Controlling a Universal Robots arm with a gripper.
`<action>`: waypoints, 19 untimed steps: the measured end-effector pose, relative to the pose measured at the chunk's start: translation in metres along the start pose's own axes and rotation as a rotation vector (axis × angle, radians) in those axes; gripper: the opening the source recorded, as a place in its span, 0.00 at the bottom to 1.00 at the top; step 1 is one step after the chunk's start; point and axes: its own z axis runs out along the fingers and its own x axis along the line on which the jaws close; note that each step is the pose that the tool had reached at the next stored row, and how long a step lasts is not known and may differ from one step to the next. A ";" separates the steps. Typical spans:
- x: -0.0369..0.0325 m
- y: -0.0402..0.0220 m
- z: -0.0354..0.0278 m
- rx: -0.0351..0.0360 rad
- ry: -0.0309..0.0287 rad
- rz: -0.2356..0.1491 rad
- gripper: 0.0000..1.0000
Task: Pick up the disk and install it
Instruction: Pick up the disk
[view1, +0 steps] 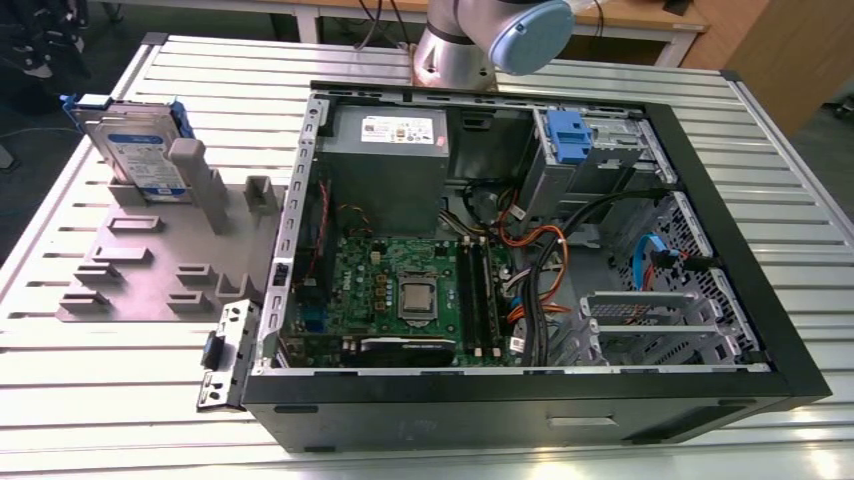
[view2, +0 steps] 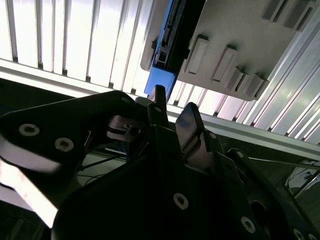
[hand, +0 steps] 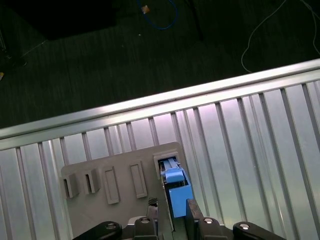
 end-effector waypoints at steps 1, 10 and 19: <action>0.0000 0.0000 0.0000 0.0000 -0.0001 0.000 0.36; 0.0000 0.0000 0.0000 0.0000 -0.0001 0.001 0.49; 0.0000 0.0000 0.0000 0.0001 -0.0002 0.002 0.56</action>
